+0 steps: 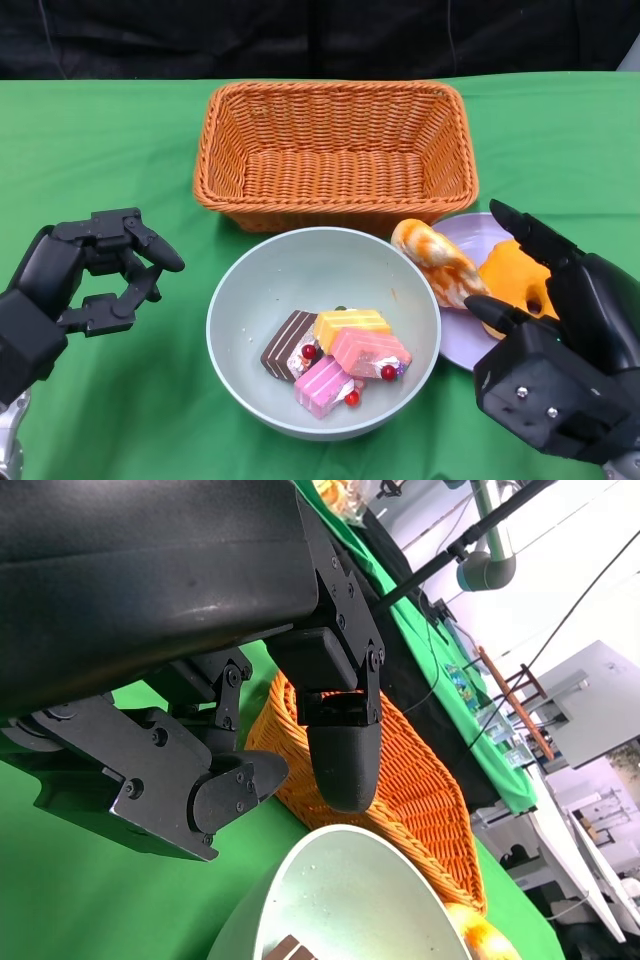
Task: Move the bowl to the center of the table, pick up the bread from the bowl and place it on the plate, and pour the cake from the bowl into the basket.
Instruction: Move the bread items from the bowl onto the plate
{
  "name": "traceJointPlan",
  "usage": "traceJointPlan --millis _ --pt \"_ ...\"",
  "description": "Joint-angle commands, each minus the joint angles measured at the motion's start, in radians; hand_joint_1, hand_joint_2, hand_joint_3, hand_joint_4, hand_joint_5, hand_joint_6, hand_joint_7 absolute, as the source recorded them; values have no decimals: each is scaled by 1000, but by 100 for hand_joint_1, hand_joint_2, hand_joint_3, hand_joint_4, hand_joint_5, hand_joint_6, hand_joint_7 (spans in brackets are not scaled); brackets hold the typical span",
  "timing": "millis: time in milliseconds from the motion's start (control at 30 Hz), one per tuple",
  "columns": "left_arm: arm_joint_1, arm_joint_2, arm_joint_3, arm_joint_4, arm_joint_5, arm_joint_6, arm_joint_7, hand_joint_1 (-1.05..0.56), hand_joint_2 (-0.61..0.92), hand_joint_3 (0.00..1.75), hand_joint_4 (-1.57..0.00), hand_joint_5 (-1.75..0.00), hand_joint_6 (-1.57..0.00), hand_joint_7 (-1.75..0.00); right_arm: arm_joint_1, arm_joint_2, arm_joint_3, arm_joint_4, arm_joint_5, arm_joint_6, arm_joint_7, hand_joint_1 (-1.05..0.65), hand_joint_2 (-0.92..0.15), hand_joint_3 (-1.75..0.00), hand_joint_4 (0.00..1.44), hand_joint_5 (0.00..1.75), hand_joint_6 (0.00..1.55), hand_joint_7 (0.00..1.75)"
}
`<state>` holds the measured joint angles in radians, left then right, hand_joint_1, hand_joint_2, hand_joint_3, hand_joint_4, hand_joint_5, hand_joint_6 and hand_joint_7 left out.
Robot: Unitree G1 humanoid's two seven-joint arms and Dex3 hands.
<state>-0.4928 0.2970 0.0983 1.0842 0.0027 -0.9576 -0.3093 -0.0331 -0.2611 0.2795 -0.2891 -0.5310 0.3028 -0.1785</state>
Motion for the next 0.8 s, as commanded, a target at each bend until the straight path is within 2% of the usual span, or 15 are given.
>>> traceJointPlan --millis 33,167,433,667,800 --pt "13 18 1 -5 1 0 -2 5 66 86 -85 -130 -87 -102 -13 4 -18 16 -15 -9 20 -75 -92 -12 45 11 41 2" --pt "12 17 3 -5 -3 4 -7 5 66 86 -85 -130 -87 -101 -23 12 -22 31 -29 -13 31 -76 -92 -13 45 10 41 2" --pt "14 18 3 -6 -7 10 -15 6 66 85 -84 -130 -86 -101 -67 30 -25 111 -35 -34 38 -76 -92 -15 55 13 46 3" --pt "13 18 3 -5 -7 9 -13 8 66 86 -83 -131 -86 -101 -126 75 -53 223 24 -54 52 -69 -92 -13 74 18 55 5" --pt "14 19 4 -5 -8 9 -15 8 66 86 -84 -130 -86 -101 -161 89 -56 274 22 -42 56 -67 -92 -13 76 16 58 6"
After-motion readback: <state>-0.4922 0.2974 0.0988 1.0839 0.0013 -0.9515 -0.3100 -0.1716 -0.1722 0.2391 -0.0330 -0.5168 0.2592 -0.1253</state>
